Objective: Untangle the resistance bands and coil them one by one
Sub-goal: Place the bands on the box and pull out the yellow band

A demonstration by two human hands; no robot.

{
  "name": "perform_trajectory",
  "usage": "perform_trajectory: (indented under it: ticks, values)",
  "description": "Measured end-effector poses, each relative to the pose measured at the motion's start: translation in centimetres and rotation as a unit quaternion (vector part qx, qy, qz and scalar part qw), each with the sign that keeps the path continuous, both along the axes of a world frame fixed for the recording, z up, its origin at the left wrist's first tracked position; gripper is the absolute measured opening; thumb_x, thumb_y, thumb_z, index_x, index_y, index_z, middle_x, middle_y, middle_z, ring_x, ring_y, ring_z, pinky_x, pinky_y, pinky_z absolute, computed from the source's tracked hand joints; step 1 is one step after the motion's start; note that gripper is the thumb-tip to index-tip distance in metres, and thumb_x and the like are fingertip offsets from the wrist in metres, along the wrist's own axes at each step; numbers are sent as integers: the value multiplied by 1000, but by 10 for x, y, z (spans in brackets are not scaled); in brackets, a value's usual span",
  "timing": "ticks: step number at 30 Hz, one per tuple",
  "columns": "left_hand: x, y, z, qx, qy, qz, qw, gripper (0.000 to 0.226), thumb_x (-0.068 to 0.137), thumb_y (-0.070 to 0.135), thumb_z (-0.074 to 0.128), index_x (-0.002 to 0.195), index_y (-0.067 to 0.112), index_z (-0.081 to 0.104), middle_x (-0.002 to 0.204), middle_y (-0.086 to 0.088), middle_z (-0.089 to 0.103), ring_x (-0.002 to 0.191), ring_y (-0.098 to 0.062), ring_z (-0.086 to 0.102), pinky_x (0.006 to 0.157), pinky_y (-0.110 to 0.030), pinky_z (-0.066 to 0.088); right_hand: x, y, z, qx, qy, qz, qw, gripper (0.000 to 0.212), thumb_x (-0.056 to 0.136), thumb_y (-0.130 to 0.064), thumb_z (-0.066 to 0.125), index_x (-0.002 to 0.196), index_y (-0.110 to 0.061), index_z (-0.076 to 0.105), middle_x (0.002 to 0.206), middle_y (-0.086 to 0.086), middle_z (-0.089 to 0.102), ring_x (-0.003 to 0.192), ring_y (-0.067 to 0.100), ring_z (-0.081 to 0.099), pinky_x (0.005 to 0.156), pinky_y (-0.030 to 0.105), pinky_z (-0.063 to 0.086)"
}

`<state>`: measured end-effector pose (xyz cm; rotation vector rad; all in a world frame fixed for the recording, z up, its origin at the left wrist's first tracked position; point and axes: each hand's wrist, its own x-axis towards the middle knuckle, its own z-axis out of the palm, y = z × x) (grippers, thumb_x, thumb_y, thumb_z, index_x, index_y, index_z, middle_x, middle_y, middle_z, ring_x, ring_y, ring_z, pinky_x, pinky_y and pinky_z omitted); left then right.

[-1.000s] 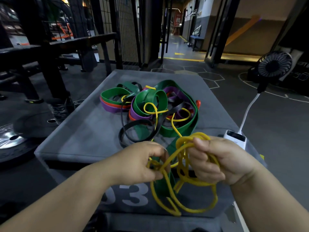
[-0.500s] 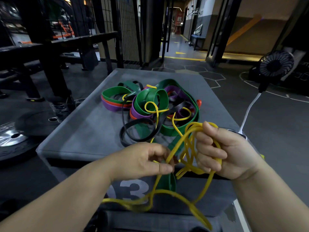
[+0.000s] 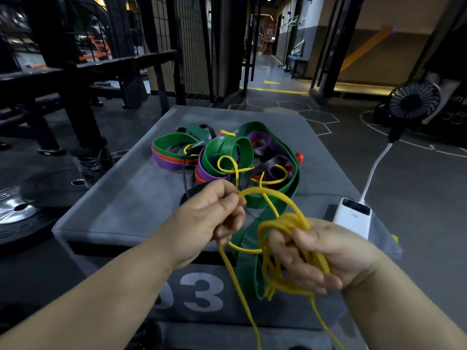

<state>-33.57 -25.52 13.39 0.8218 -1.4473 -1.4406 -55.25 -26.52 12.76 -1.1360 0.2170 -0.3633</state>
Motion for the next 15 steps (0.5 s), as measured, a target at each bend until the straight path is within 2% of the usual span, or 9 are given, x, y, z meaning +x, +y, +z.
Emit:
perform_trajectory:
  ticks: [3, 7, 8, 10, 12, 13, 15]
  values:
    - [-5, -1, -6, -20, -16, 51, 998, 21, 99, 19, 46, 83, 14, 59, 69, 6, 57, 59, -7, 49, 56, -21, 45, 9, 4, -5, 14, -25, 49, 998, 29, 92, -31, 64, 91, -3, 56, 60, -2, 61, 41, -2, 54, 37, 17, 33]
    - [-11, 0, -12, -12, -53, 67, 996, 25, 101, 13, 40, 86, 12, 61, 70, 10, 61, 69, -4, 56, 65, -19, 49, 15, 7, -6, 12, -74, 67, 995, 20, 89, -28, 65, 91, -9, 58, 60, -6, 61, 43, 2, 56, 43, 23, 35]
    - [-13, 1, -15, -8, -69, 60, 996, 24, 100, 17, 42, 87, 13, 62, 71, 9, 62, 70, -6, 57, 68, -21, 50, 17, 8, -4, 12, -95, 67, 993, 18, 89, -26, 64, 88, -10, 56, 58, -7, 57, 42, 8, 56, 45, 24, 36]
    - [-15, 1, -22, 19, -75, 34, 996, 27, 93, 38, 48, 96, 16, 65, 82, 3, 66, 82, -12, 61, 81, -30, 51, 20, 7, 0, 14, -131, 56, 990, 21, 91, -23, 59, 81, -12, 44, 54, -6, 46, 46, 19, 49, 51, 28, 35]
    - [-14, 2, -27, 37, -59, -18, 997, 55, 84, 64, 50, 114, 21, 64, 107, 1, 69, 106, -14, 62, 96, -33, 49, 21, 6, 4, 16, -143, 38, 989, 18, 92, -22, 55, 81, -16, 42, 48, -7, 36, 52, 21, 46, 60, 31, 37]
    - [-14, 4, -28, 29, -54, -55, 997, 66, 80, 71, 51, 122, 21, 61, 115, 1, 67, 114, -15, 59, 100, -33, 47, 21, 6, 5, 17, -143, 30, 989, 14, 93, -22, 53, 82, -17, 45, 46, -7, 32, 54, 21, 46, 66, 32, 39]
    - [-16, 9, -26, 22, -41, -113, 992, 70, 77, 66, 62, 125, 16, 56, 113, 1, 65, 109, -12, 59, 92, -27, 49, 20, 7, 4, 26, -137, 23, 990, 11, 95, -23, 49, 87, -16, 52, 44, -6, 28, 54, 20, 50, 80, 34, 41]
